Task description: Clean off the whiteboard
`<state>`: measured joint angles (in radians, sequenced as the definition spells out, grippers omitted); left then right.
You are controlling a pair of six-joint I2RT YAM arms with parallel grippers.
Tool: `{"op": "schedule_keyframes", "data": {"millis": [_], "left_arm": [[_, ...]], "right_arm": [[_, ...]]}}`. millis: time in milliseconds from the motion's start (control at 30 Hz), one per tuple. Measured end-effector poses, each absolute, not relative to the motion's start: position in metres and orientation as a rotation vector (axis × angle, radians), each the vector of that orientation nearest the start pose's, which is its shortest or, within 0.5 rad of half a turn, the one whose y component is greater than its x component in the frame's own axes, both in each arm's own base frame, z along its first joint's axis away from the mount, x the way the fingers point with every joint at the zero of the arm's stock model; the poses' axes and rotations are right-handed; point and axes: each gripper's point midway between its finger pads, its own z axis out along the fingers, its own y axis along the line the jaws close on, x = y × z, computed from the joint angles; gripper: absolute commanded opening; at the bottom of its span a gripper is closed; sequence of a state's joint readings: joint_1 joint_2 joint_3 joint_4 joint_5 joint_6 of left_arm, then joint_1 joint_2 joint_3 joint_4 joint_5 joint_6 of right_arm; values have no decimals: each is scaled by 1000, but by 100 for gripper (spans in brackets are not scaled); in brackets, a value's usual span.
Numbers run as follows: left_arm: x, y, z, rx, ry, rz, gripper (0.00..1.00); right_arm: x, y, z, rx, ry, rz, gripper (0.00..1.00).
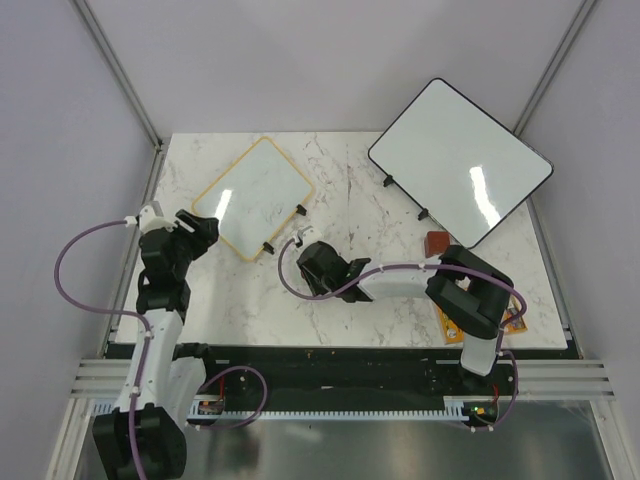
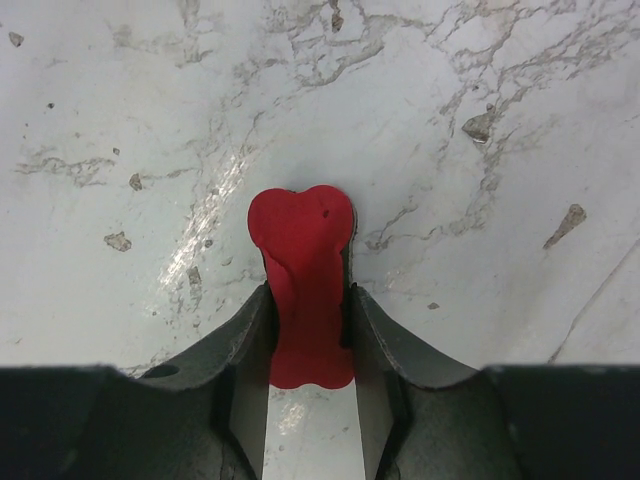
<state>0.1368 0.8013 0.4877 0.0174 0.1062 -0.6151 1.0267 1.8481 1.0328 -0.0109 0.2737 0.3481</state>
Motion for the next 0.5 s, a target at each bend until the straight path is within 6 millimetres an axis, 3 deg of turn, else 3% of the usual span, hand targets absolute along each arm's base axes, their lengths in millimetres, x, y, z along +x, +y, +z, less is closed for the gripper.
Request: {"op": "schedule_keyframes", "data": {"millis": [100,200,400,500], "left_arm": [[312,1,186,-613,1742,-430,70],[314,3,180,-614,1731,-425,69],[307,9,133,-646,1743,-411,69],[306,11,123,-652,1739,-408,70]], "right_arm": [[262,358,23,-656,2280,298,14],[267,358,24,-648,2281,271,3],[285,366,29,-632,2285,279,0],[302,369,41,-602,2276,314,0]]}}
